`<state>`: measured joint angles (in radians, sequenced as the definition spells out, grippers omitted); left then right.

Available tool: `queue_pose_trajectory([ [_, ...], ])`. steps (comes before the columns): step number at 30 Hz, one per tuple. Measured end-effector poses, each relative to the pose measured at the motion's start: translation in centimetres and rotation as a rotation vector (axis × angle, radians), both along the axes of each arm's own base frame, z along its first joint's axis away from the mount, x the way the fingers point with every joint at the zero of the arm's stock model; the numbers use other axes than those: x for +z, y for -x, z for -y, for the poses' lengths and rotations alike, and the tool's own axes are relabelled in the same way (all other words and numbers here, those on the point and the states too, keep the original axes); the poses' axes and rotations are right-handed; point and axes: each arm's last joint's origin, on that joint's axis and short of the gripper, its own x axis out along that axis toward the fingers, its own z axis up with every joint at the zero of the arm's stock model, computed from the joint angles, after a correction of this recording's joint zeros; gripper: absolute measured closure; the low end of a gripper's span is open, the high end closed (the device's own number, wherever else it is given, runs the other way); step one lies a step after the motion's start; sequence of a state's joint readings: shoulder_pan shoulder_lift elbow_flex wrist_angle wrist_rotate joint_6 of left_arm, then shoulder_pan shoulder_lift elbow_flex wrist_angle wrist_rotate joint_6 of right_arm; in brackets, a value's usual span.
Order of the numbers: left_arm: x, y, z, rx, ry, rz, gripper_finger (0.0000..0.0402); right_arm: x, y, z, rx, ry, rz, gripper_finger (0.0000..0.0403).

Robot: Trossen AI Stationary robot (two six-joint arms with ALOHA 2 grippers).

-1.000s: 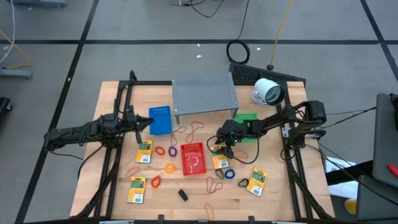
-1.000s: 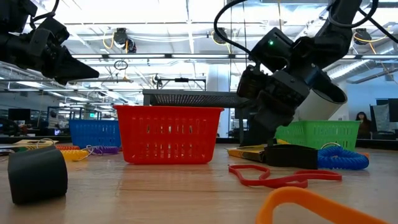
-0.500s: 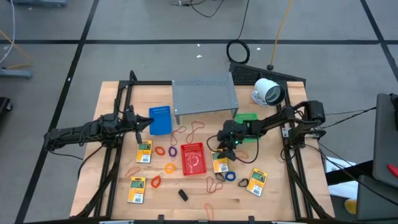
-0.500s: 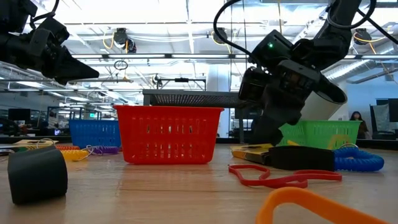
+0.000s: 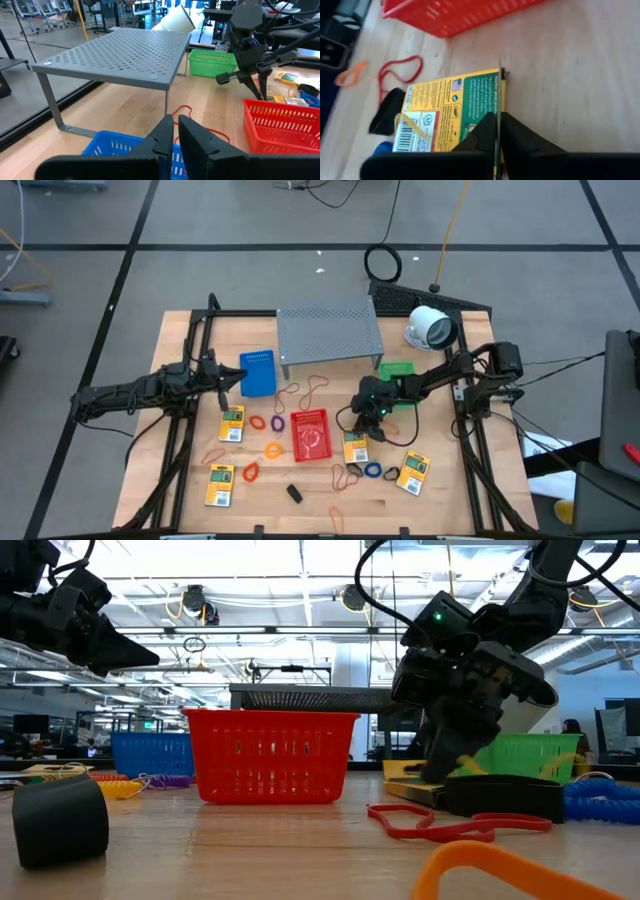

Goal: Pick & Place Office Desk Supplies
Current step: Put the yellow crayon box into the red bin

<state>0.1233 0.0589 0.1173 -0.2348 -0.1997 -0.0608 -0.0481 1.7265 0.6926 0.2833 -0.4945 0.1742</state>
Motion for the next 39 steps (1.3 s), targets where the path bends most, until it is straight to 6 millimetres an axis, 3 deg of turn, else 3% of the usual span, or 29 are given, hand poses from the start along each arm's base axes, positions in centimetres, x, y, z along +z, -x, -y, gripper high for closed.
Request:
queue_pose_trajectory([
  [5,0.0,0.0,0.0,0.0,-0.002,-0.001,0.0366,0.5,-0.5,-0.1,-0.002,0.116,0.092,0.0402],
  [10,0.0,0.0,0.0,0.001,-0.002,-0.001,0.0366,2.2,-0.6,-0.4,0.001,0.143,0.181,0.0403],
  [22,-0.3,0.1,0.0,0.006,0.027,-0.025,0.0366,8.9,1.3,-0.4,-0.029,0.28,0.409,0.0403],
  [30,-0.3,0.1,0.0,0.018,0.006,-0.028,0.0366,12.4,2.5,-1.9,-0.03,0.394,0.608,0.0403],
  [35,-0.3,0.1,0.0,0.02,0.006,-0.027,0.0366,13.1,2.2,-3.1,-0.029,0.429,0.708,0.0403],
  [39,-0.3,0.1,0.0,0.023,0.021,-0.022,0.0366,12.5,1.5,-3.2,-0.069,0.462,0.714,0.0403],
])
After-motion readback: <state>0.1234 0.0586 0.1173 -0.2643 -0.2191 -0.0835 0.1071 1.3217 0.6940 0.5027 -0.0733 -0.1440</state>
